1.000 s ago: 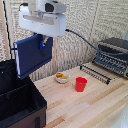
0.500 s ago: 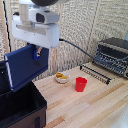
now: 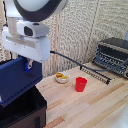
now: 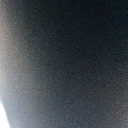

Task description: Please shift your gripper toward the book. Carefully hold the book with your gripper. Gently transport the book using your gripper to the caddy's front section. Safely let the book go into the caddy's front area.

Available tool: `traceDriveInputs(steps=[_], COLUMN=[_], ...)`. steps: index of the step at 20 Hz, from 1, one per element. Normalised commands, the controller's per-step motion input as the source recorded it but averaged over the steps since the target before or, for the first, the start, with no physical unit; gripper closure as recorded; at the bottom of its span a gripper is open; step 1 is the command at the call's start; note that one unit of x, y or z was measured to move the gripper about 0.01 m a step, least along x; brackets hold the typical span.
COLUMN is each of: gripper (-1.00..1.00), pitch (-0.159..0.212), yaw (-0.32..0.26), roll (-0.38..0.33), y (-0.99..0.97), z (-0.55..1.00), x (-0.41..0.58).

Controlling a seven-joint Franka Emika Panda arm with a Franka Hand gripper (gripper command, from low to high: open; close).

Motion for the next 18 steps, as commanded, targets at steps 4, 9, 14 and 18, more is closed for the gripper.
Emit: traceDriveInputs(steps=[4,9,14,18], gripper=[1.00,1.00,1.00,-1.00], pitch=[0.017,0.000,0.000,0.008], yaw=[-0.164,-0.190,-0.039,0.052], roll=[-0.012,0.000,0.000,0.000], y=[0.62,0.22,0.03,0.04], z=[0.03,-0.10,-0.11,-0.05], x=[0.065,0.381,0.422,0.182])
